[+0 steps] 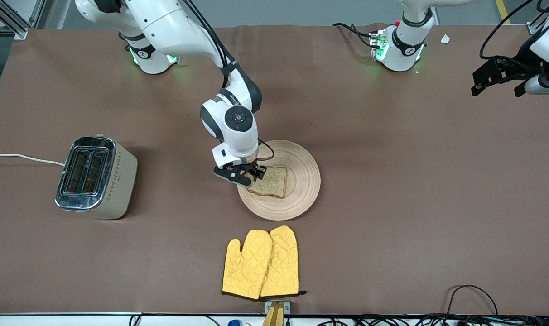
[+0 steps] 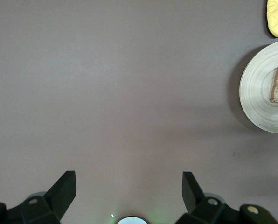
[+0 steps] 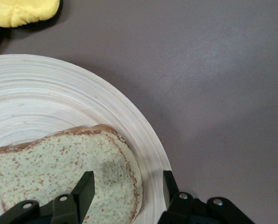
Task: Move plate and put bread in toaster
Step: 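Close the right gripper on the bread slice crust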
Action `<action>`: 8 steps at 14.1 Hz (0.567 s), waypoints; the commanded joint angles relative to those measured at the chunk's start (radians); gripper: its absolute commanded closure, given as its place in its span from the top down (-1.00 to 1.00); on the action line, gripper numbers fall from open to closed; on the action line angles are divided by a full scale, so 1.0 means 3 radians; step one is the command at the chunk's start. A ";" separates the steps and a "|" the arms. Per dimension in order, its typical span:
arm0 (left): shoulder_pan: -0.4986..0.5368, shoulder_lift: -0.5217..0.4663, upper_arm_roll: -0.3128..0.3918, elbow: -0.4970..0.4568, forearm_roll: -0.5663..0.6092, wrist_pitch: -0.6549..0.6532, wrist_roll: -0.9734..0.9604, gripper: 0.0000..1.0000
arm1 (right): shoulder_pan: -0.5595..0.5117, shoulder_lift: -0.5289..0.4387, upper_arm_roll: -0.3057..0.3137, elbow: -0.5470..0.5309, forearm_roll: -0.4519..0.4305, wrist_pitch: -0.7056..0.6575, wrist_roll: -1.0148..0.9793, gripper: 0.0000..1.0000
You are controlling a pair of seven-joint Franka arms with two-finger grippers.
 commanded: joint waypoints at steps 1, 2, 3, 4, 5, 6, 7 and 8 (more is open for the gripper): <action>-0.0016 0.0108 0.0015 0.0152 0.0074 -0.0009 0.0040 1.00 | 0.0043 0.0068 -0.0031 0.0085 -0.0082 -0.0032 0.0128 0.24; -0.0011 0.0108 0.0015 0.0157 0.0074 -0.0014 0.0040 1.00 | 0.0043 0.0068 -0.0031 0.0090 -0.0082 -0.0032 0.0133 0.17; -0.0011 0.0108 0.0015 0.0157 0.0074 -0.0014 0.0040 1.00 | 0.0043 0.0073 -0.0031 0.0090 -0.0082 -0.0032 0.0148 0.14; -0.0011 0.0108 0.0015 0.0157 0.0074 -0.0014 0.0040 1.00 | 0.0043 0.0084 -0.0031 0.0095 -0.0082 -0.0032 0.0174 0.14; -0.0011 0.0108 0.0015 0.0157 0.0074 -0.0014 0.0035 1.00 | 0.0048 0.0104 -0.0031 0.0120 -0.0082 -0.0032 0.0179 0.11; -0.0011 0.0114 0.0015 0.0157 0.0074 -0.0014 0.0040 1.00 | 0.0048 0.0109 -0.0031 0.0131 -0.0082 -0.0032 0.0184 0.07; -0.0011 0.0114 0.0015 0.0157 0.0074 -0.0014 0.0040 1.00 | 0.0058 0.0114 -0.0031 0.0136 -0.0082 -0.0032 0.0184 0.05; -0.0006 0.0114 0.0015 0.0152 0.0074 -0.0019 0.0040 1.00 | 0.0058 0.0119 -0.0031 0.0136 -0.0082 -0.0032 0.0184 0.04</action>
